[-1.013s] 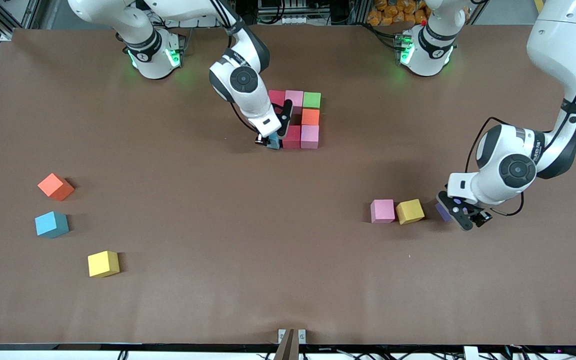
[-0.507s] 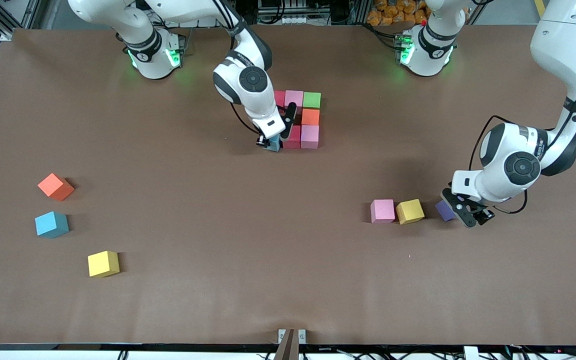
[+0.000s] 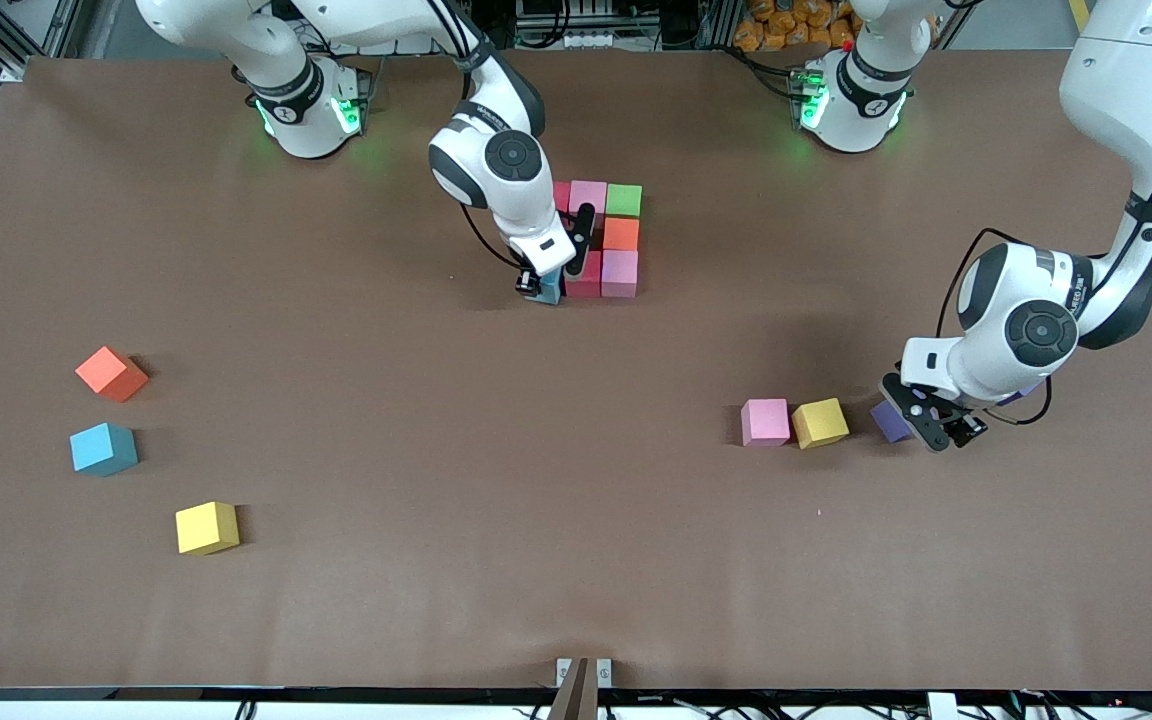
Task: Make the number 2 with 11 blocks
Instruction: 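Grasp the purple cube with the left gripper while the right gripper releases cyan, then open the right gripper to release the cyan cube at the column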
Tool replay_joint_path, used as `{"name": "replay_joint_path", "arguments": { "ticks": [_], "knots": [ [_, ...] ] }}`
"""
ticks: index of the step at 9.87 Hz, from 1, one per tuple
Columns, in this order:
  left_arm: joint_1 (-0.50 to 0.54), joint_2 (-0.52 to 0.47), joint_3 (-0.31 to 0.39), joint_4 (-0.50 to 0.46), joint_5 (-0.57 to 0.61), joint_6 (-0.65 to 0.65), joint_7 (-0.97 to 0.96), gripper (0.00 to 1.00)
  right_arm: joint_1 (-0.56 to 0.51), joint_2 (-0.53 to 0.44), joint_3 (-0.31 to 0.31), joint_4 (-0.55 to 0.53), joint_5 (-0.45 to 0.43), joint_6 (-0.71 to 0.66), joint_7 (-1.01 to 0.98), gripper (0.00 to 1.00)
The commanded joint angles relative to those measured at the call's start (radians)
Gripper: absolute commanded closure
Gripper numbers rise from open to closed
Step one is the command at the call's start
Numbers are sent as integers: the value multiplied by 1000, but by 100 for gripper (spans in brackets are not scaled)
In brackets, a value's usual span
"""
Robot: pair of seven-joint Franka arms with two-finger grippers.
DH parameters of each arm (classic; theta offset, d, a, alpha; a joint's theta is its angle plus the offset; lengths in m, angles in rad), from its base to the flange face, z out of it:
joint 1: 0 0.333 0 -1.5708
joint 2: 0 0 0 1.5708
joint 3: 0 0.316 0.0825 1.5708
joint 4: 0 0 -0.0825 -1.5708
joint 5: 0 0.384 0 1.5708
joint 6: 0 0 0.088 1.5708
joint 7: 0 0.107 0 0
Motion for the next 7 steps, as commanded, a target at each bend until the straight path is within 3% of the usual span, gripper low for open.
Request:
{"name": "replay_joint_path", "arguments": {
  "ticks": [1,7],
  "knots": [
    [13,-20,-7,-27,23,27,5,0,25,41,-15,27,-38,1,31,75],
    [13,-2,-7,-26,65,53,2,0,36,47,-9,27,-29,-3,78,76]
  ]
}}
